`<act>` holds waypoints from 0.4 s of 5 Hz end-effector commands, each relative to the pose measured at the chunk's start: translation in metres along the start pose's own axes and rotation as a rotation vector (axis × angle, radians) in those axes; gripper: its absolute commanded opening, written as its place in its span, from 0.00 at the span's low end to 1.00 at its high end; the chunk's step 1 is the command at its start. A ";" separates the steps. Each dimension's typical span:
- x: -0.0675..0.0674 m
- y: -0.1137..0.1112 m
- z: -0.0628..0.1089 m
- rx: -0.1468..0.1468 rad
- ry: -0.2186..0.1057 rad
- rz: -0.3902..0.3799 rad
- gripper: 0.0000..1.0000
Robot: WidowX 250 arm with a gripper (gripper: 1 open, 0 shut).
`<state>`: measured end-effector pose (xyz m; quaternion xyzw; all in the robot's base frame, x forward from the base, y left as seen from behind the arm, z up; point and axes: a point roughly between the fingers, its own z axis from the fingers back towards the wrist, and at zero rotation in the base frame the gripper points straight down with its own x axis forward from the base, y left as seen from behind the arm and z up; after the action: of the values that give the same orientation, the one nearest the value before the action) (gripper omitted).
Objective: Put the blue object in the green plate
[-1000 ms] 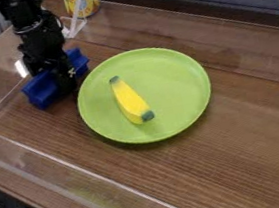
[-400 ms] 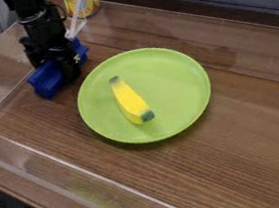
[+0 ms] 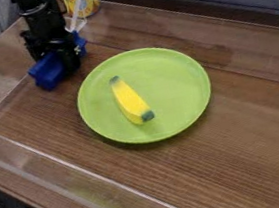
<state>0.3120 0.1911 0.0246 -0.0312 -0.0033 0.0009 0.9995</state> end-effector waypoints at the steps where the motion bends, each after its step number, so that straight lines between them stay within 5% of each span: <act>1: 0.008 -0.006 0.009 0.036 -0.036 0.031 0.00; 2: 0.011 -0.020 0.005 0.042 -0.031 0.060 0.00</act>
<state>0.3193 0.1755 0.0228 -0.0160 -0.0086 0.0375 0.9991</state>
